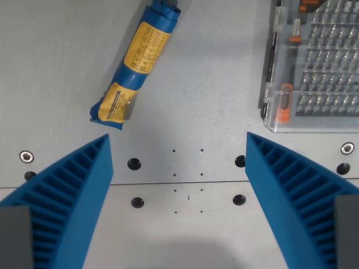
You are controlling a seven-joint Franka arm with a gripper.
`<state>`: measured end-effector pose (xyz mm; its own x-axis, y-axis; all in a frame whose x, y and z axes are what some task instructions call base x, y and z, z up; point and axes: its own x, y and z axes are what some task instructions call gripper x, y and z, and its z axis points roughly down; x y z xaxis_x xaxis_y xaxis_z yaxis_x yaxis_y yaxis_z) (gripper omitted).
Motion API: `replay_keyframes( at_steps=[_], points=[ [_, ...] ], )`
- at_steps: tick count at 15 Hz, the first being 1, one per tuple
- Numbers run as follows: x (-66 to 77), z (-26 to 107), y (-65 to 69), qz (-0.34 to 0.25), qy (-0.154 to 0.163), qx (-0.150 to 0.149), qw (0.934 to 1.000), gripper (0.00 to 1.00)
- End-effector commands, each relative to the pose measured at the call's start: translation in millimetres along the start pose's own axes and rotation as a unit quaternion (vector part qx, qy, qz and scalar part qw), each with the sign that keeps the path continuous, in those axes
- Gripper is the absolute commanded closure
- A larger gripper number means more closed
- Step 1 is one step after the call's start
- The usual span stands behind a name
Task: Move above the blue bag
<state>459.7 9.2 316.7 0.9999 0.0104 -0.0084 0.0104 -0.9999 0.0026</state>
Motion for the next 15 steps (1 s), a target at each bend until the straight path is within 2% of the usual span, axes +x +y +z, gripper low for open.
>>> replay_keyframes(
  at_steps=[1,8,15],
  points=[
    [0.3,1.1,-0.9,0.018,0.004,0.000,0.9998,0.00],
    [2.0,15.7,-5.3,0.068,0.018,0.000,0.9975,0.00],
    [3.9,42.5,-13.4,0.133,0.034,0.003,0.9906,0.00]
  ],
)
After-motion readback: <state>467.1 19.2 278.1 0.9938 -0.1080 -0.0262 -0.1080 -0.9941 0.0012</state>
